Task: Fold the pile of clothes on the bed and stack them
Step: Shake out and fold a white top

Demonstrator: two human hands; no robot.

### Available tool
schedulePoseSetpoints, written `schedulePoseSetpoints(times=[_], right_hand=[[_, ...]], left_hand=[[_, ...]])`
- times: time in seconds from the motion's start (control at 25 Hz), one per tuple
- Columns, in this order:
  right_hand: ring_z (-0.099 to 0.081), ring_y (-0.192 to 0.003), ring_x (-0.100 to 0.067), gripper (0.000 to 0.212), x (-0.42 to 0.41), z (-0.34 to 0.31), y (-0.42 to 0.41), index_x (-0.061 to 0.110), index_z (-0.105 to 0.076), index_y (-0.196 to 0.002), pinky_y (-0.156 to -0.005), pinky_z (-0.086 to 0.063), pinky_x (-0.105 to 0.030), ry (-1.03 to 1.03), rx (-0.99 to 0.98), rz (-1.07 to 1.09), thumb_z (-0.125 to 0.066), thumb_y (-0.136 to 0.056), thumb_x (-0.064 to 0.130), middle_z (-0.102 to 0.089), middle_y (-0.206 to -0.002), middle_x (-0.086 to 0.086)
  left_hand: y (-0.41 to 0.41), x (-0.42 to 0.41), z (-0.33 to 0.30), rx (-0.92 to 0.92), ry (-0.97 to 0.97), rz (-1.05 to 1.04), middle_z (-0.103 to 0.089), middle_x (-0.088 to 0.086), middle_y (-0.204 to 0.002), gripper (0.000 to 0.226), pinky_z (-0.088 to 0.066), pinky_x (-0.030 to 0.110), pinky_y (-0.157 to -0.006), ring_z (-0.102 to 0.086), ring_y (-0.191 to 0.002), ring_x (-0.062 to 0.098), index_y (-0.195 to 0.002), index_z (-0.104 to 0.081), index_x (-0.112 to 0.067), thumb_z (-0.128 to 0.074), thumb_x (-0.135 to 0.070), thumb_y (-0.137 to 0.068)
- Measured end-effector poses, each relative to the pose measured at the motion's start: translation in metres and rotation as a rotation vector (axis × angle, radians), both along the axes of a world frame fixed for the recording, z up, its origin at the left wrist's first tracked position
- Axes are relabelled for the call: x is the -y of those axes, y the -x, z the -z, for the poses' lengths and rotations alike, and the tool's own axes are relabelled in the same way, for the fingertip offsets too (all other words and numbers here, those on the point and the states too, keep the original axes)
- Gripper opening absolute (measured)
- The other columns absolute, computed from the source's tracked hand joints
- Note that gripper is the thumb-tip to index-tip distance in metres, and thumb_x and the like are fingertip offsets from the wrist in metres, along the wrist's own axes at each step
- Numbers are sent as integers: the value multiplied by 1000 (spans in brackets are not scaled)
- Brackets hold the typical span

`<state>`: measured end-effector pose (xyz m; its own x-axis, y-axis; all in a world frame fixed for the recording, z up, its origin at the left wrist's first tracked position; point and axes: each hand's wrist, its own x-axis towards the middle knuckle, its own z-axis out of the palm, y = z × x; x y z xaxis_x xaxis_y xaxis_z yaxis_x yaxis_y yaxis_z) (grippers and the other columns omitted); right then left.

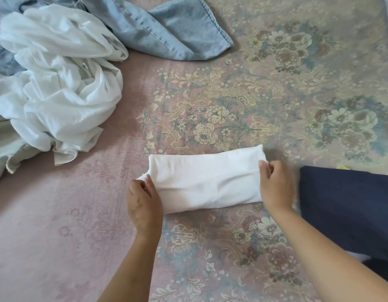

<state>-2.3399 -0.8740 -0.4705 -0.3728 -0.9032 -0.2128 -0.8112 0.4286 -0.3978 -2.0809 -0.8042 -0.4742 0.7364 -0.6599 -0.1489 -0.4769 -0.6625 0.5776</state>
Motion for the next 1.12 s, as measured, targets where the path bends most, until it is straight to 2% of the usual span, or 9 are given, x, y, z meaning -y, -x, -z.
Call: schedulePoseSetpoints(times=[0.28,0.4,0.48,0.56,0.68,0.88,0.96,1.04,1.12], right_hand=[[-56,-80,-38,38,-24,5,17,9,-53,-106,-64,-37,-38,-105,-55,42,-26,-102,36,-61,-89,-16],[-55,-86,-39,39,-23,1,15,4,-52,-109,-65,-36,-39,-200,-91,-4,-26,-103,33,-55,-88,-16],[-54,-89,-37,42,-17,-7,3,1,-54,-104,-68,-35,-38,-128,-86,-40,-30,-102,35,-58,-93,-18],[-52,-92,-34,42,-4,-8,-3,0,-57,-101,-71,-30,-36,8,-53,-34,-36,-100,37,-59,-97,-17],[-55,-82,-31,39,25,-4,-8,6,-54,-93,-64,-33,-34,6,-27,-14,-38,-99,41,-59,-88,-11],[-50,-72,-32,22,29,3,6,12,-42,-98,-54,-33,-35,-58,-82,-68,-28,-103,28,-52,-77,-12],[-54,-78,-37,25,26,0,11,12,-45,-102,-60,-39,-40,-12,-121,-112,-28,-102,31,-58,-82,-18],[-54,-94,-39,32,19,-5,-2,6,-48,-116,-70,-38,-42,25,-254,-220,-33,-101,31,-59,-101,-20],[-41,-122,-39,49,-2,-10,-32,3,-39,-136,-98,-32,-49,126,-332,-389,-31,-99,34,-44,-133,-24]], left_hand=[[-27,-15,3,-45,-139,-28,-59,30,-90,27,-35,42,-66,-55,-80,46,-103,-46,0,-35,-24,-102],[-25,-18,5,76,-220,36,-60,25,-80,41,-42,43,-61,-58,-72,43,-95,-46,-4,-29,-41,-99],[-16,-17,1,141,-158,171,-58,20,-71,51,-40,40,-52,-57,-64,40,-86,-49,-3,-26,-47,-93],[-18,-1,-7,193,-60,194,-59,16,-76,46,-42,43,-56,-56,-71,37,-86,-55,-2,-34,-42,-93],[-27,39,-9,102,-150,147,-61,13,-93,41,-36,38,-68,-54,-88,33,-96,-56,-4,-42,-43,-96],[-39,50,-6,62,-337,227,-62,25,-100,29,-33,38,-67,-57,-90,41,-104,-46,-4,-31,-29,-103],[-42,41,-11,99,-363,209,-63,25,-98,29,-38,40,-68,-59,-88,42,-103,-43,-5,-29,-30,-104],[-32,33,-5,313,-195,317,-62,26,-101,25,-46,47,-75,-61,-91,44,-107,-44,-2,-37,-26,-102],[-14,23,1,492,-37,603,-55,26,-128,39,-34,54,-103,-50,-119,43,-127,-44,-3,-41,-31,-99]])
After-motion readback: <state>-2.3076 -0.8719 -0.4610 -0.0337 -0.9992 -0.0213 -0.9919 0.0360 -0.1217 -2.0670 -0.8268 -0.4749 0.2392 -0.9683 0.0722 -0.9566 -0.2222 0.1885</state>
